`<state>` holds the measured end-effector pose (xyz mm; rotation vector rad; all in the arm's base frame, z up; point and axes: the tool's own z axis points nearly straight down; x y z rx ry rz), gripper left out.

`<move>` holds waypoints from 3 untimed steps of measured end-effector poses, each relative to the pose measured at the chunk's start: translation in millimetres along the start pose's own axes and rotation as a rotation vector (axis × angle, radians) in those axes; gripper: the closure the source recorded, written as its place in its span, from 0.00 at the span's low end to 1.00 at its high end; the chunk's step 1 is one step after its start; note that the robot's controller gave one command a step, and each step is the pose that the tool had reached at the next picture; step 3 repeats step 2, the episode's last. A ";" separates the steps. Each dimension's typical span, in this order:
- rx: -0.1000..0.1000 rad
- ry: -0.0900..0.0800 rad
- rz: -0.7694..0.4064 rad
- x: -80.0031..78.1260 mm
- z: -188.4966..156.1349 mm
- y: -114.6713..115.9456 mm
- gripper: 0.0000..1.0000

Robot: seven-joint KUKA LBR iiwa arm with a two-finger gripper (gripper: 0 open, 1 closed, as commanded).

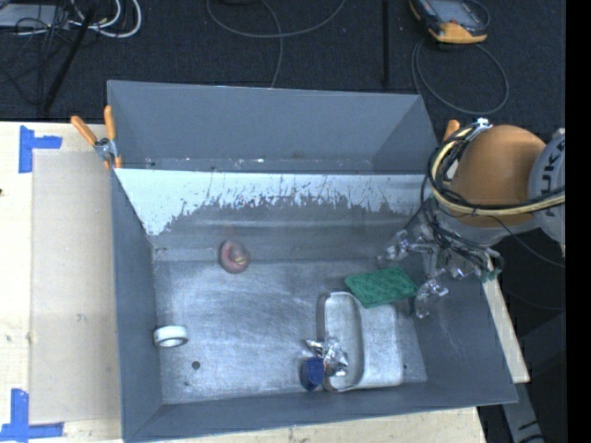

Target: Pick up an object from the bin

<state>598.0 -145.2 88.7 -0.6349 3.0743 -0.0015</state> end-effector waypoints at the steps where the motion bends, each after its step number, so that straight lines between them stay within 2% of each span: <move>1: 0.000 -0.001 0.000 -0.4 -0.7 0.0 1.00; 2: 0.003 -0.006 -0.097 -5.8 -152.5 26.7 1.00; 3: 0.003 -0.006 -0.097 -5.8 -152.5 26.7 1.00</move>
Offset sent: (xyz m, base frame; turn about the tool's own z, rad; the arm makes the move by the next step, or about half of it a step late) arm 0.0000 0.0000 0.0000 0.0000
